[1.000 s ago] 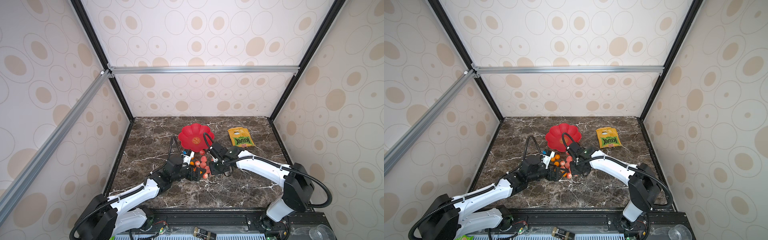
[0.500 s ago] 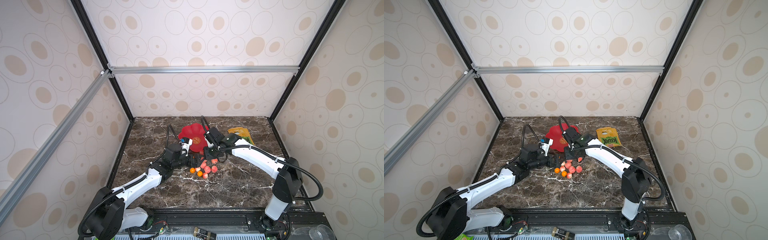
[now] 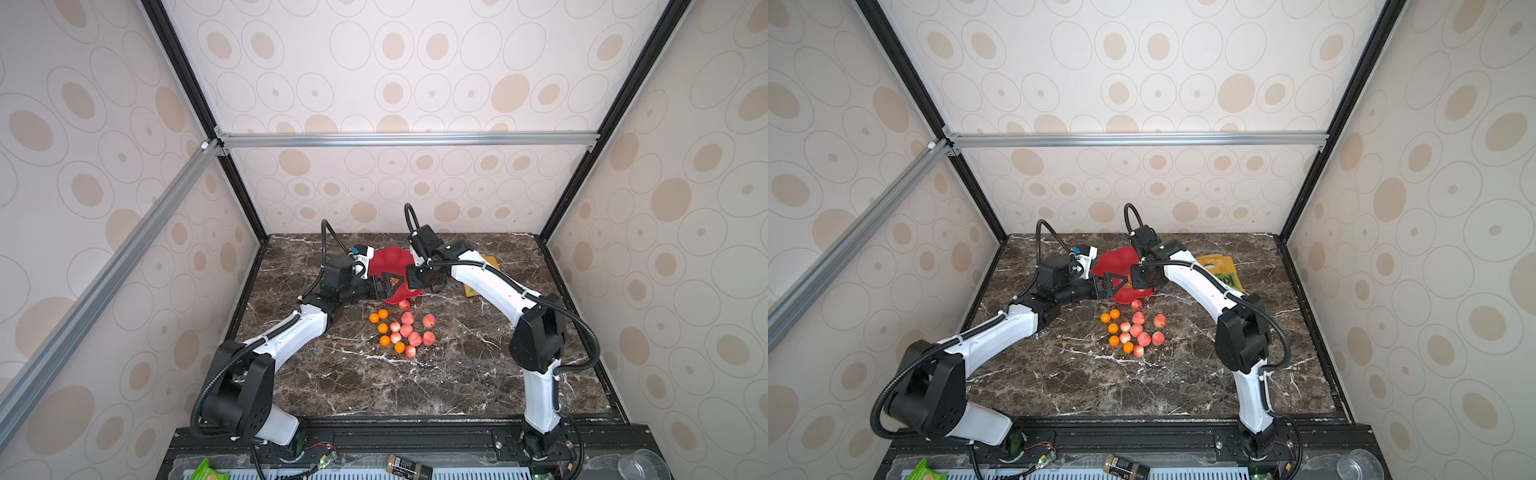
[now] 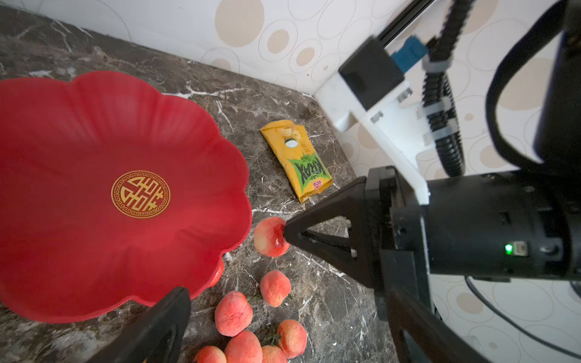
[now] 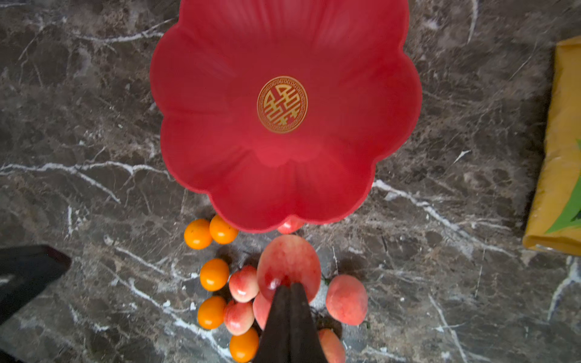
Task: Arrange fruit in a fruit bowl
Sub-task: Place the fruit in the fruit bowl.
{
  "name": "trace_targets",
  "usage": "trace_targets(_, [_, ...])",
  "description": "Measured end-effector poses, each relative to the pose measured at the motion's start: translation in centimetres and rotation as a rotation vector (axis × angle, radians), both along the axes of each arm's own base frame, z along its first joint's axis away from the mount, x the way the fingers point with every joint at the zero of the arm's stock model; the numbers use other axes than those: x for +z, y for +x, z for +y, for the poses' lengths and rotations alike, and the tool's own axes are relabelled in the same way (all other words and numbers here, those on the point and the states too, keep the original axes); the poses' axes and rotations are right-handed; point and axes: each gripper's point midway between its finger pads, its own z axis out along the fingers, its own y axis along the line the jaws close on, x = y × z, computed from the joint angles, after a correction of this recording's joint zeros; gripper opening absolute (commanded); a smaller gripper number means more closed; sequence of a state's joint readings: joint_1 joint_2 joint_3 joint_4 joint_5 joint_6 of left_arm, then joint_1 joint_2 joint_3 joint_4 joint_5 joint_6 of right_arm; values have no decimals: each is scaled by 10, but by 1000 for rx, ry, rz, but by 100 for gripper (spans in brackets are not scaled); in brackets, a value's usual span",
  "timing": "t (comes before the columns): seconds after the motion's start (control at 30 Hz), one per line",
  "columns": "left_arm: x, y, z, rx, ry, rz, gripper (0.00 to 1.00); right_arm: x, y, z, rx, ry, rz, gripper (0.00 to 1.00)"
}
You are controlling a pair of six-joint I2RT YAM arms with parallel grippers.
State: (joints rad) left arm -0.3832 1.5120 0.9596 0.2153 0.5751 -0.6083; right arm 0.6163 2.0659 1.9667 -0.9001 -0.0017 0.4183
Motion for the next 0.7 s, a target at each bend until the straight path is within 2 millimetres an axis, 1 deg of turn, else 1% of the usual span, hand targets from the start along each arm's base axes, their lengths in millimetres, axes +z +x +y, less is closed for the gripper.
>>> trace_targets(0.1, [-13,16,0,12,11,29,98,-6,20,4,0,-15,-6,0])
trace_targets(0.2, [-22,31,5,29,9,54,98,-12,38,8,-4,-24,-9,0])
trace_targets(0.37, [-28,52,10,41,-4,72,98,-18,64,11,-17,-24,-27,0])
trace_targets(0.47, [-29,60,11,41,-10,76,98,-21,75,13,-22,-11,-32,0])
trace_targets(0.57, [-31,67,11,38,-10,86,98,-27,81,14,-25,-6,-28,0])
trace_targets(0.7, [-36,81,8,34,6,96,98,-41,86,13,-27,-17,-15,0])
